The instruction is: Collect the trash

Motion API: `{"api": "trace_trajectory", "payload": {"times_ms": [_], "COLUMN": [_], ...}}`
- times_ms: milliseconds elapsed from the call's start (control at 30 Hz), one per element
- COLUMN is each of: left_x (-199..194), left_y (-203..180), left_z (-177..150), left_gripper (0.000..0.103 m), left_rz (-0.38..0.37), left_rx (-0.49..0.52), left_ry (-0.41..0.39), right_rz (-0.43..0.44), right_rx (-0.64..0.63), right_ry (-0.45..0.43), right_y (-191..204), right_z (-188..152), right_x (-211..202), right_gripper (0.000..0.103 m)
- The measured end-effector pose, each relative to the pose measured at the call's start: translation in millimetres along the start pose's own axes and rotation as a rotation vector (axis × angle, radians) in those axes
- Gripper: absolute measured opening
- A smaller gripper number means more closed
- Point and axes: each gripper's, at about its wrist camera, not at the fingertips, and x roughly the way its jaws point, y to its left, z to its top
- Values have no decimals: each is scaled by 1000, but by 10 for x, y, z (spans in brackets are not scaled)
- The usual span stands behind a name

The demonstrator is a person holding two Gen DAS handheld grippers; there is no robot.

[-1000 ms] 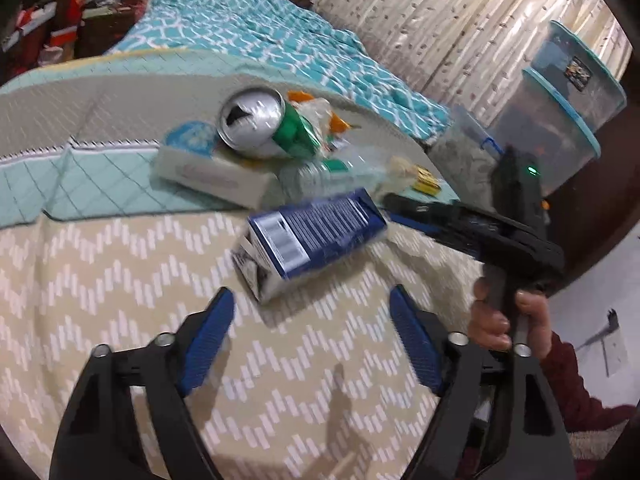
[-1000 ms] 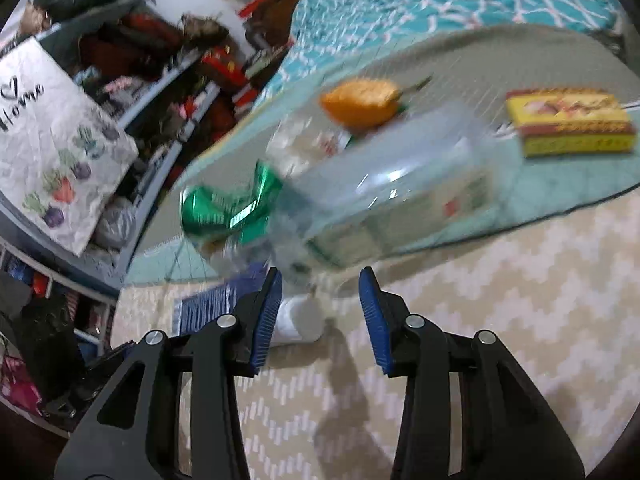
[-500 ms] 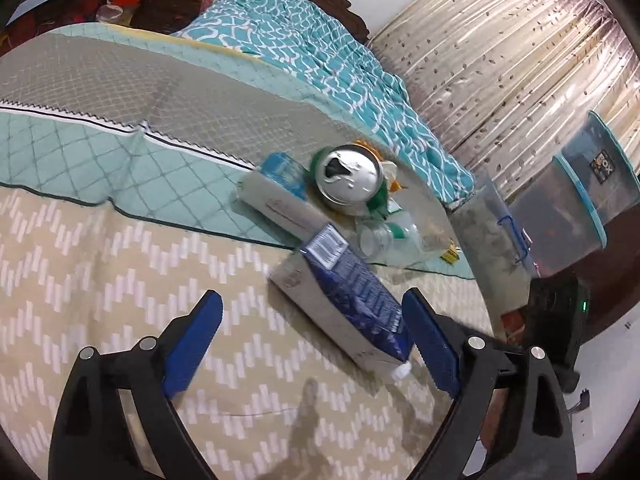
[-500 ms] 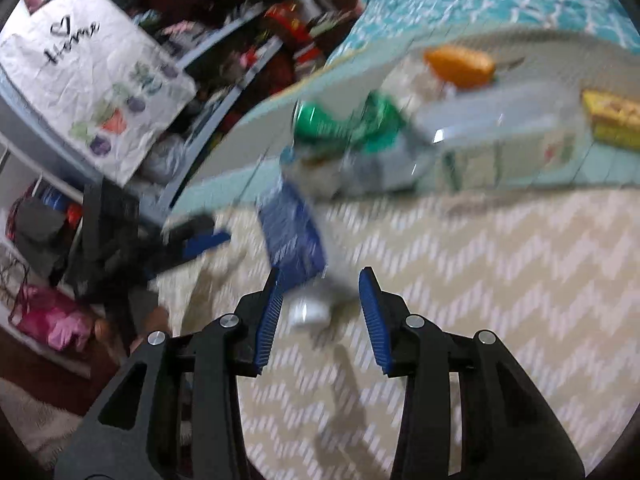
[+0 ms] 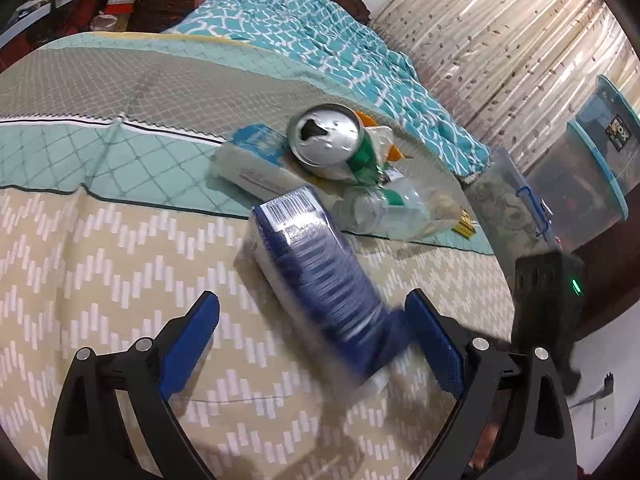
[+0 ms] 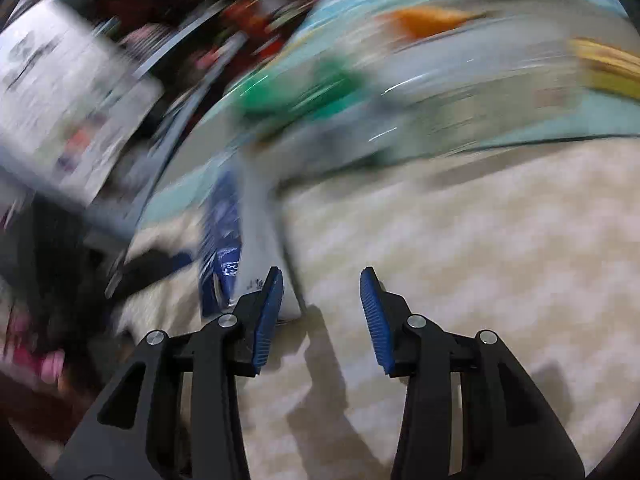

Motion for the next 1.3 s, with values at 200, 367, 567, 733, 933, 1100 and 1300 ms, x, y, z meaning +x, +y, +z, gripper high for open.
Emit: {"api": "trace_trajectory", "payload": {"times_ms": [200,367,567,733,933,1100,1300], "left_x": [-35,82,196,233,262,248,175], "left_y": [102,-24,9,-46,-69,-64,-71], "left_z": [-9,-85,-138,-209,-227,-231,-242], "left_gripper": [90,91,91,91,90,62,57], "left_rz": [51,99,155,199,202,161,121], "left_rx": [-12,64,86,139,167,169,172], "left_ry": [-29,-23,-14,-34,-41,-54,-84], "right_rz": [-154,-342,-501,-502,-569,-528,-409], "right_rx": [-6,82,-36,-24,-44,-39,-44], "right_ry": [-149,-250,-50,39,92,-65,-303], "right_y": [-161,-488,-634,-647,-674,-563,-335], "right_z": [450,1202,2053,2372,2521,2499,2037], "right_x": [-468,-726,-241,200,594,-4,-1297], "right_gripper": [44,63,63,63,23,10,10]}}
